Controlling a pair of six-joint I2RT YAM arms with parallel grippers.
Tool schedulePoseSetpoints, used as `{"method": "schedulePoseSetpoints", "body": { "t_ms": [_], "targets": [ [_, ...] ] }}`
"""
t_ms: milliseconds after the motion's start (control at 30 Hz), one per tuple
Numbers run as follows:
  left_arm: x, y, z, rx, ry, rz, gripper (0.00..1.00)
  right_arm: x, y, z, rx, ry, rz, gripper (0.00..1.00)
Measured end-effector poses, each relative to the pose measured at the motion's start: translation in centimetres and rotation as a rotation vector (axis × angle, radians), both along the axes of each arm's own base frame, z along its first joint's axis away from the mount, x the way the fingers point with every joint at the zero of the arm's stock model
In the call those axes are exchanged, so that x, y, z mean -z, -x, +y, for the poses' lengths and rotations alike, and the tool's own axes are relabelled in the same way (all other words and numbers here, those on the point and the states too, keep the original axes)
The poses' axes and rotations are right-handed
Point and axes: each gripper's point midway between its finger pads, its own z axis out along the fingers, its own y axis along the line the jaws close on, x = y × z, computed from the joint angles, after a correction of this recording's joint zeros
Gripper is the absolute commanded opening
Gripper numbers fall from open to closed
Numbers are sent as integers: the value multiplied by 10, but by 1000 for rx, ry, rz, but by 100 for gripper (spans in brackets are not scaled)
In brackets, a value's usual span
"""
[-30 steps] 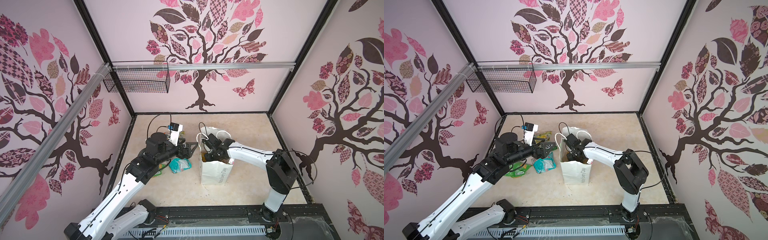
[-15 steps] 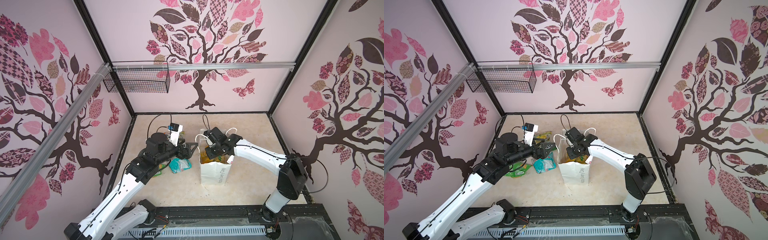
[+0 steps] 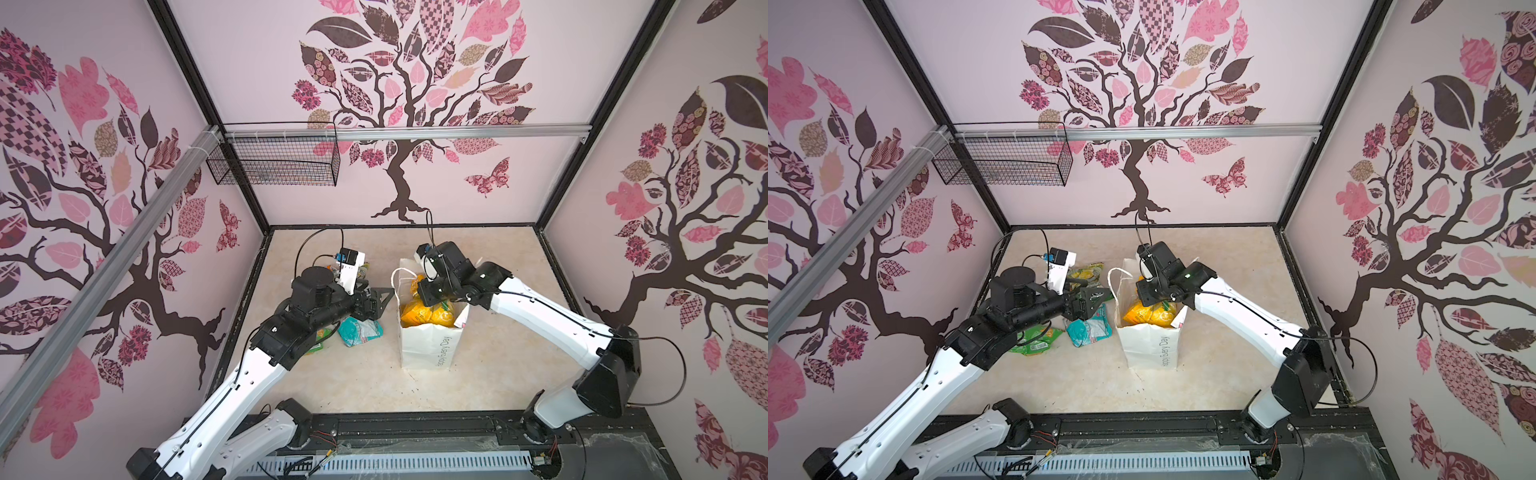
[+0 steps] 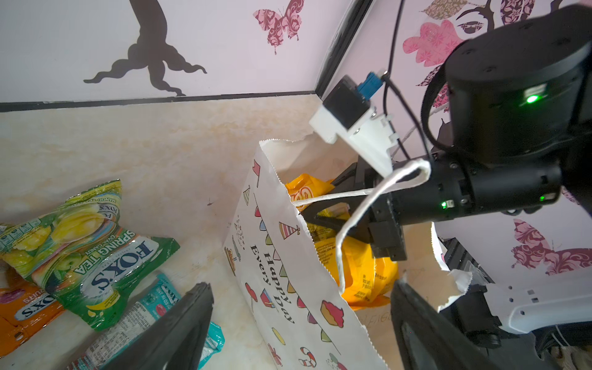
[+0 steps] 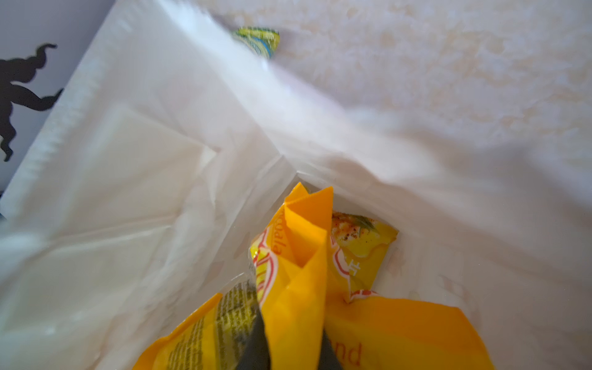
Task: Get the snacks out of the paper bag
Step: 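Raise the yellow Lot 100 bag while the left gripper grasps it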
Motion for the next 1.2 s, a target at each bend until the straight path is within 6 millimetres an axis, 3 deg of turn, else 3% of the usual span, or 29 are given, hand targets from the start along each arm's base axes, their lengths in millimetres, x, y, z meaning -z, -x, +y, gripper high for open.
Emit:
{"method": "schedulePoseSetpoints", "body": {
  "t_ms": [133, 267, 467, 633, 867, 933, 1100, 1200],
  "targets": [
    [-6, 4, 3, -2, 7, -14, 89, -30, -2, 0, 15, -60, -63, 0],
    [-12, 8, 6, -2, 13, -20, 89, -46, 1, -5, 32, -94, -90, 0],
    [-41, 17, 8, 7, 68, -58, 89, -74, 3, -14, 64, -136, -148, 0],
    [-69, 25, 4, 40, 140, -67, 89, -113, 6, -24, 91, -196, -229, 0],
    [-87, 36, -21, 137, 235, -7, 89, -169, 10, -29, 101, -296, -330, 0],
    [-85, 31, -26, 121, 261, 49, 94, -182, 14, -29, 85, -332, -354, 0],
    [-80, 22, -45, 120, 336, 170, 99, -201, 24, -26, 39, -392, -385, 0],
    [-79, 35, -69, 184, 349, 197, 99, -203, 26, -23, 20, -406, -382, 0]
  ]
}}
